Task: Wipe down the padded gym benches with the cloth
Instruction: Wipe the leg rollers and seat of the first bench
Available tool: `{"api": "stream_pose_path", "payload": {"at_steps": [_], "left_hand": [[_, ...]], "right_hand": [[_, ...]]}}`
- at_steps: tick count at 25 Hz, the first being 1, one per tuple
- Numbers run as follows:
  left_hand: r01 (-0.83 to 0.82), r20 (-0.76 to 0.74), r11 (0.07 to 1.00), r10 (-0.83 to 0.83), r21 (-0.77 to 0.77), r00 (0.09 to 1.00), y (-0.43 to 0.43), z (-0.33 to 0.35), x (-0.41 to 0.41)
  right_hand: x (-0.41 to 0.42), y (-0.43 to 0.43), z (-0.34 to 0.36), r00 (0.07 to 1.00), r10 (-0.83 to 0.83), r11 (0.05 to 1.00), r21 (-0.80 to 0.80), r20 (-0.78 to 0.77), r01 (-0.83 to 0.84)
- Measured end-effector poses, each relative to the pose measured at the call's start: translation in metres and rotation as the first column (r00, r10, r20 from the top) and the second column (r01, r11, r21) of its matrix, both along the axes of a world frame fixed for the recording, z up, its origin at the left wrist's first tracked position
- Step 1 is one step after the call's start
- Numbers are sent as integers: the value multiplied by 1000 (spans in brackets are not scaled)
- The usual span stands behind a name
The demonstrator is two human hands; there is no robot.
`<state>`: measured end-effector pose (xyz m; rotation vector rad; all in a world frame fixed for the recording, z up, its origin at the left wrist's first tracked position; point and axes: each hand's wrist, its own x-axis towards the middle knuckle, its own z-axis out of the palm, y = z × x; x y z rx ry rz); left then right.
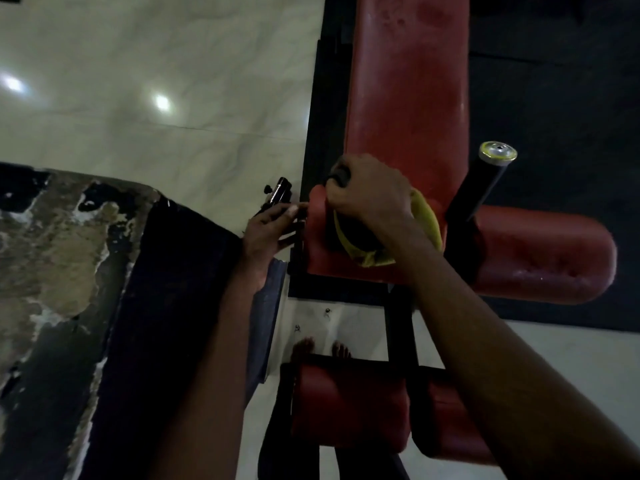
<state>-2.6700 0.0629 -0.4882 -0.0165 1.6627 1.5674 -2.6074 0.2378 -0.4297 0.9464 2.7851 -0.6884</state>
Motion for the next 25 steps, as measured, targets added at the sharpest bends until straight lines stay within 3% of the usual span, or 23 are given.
{"api": "stream_pose_path", "payload": {"at_steps": [2, 4, 7, 10, 15, 17, 20, 22, 25], "left_hand": [[-14, 19, 999, 14, -30, 1000, -1, 2, 2], [-46, 22, 998, 47, -34, 999, -2, 3, 4], [-13, -15, 1000, 13, -6, 1000, 0, 5, 7], [50, -37, 998, -49, 27, 998, 3, 5, 5], [27, 63, 999, -24, -42, 998, 5, 5, -6], [47, 90, 998, -43, -40, 995, 4, 1, -8], [9, 185, 1000, -7, -9, 983, 1, 1, -12], [0, 185, 1000, 4, -18, 983, 3, 2, -12], [17, 107, 997, -9, -72, 994, 8, -1, -14]], "right_hand": [[-25, 9, -3, 992, 62, 988, -146, 114, -45], [-28, 14, -3, 993, 33, 975, -221, 116, -7], [19, 19, 3, 984, -175, 974, -142, 22, 177], [42, 22, 8, 932, -357, 934, -2, 60, 358], [-33, 15, -7, 937, -292, 936, -142, 191, 321], [-30, 10, -8, 975, -184, 968, -148, 128, 203], [10, -22, 4, 991, -47, 997, -66, -123, 39], [37, -49, 3, 974, -52, 998, 10, -221, 55], [45, -67, -10, 964, -100, 984, 121, -248, 134]]}}
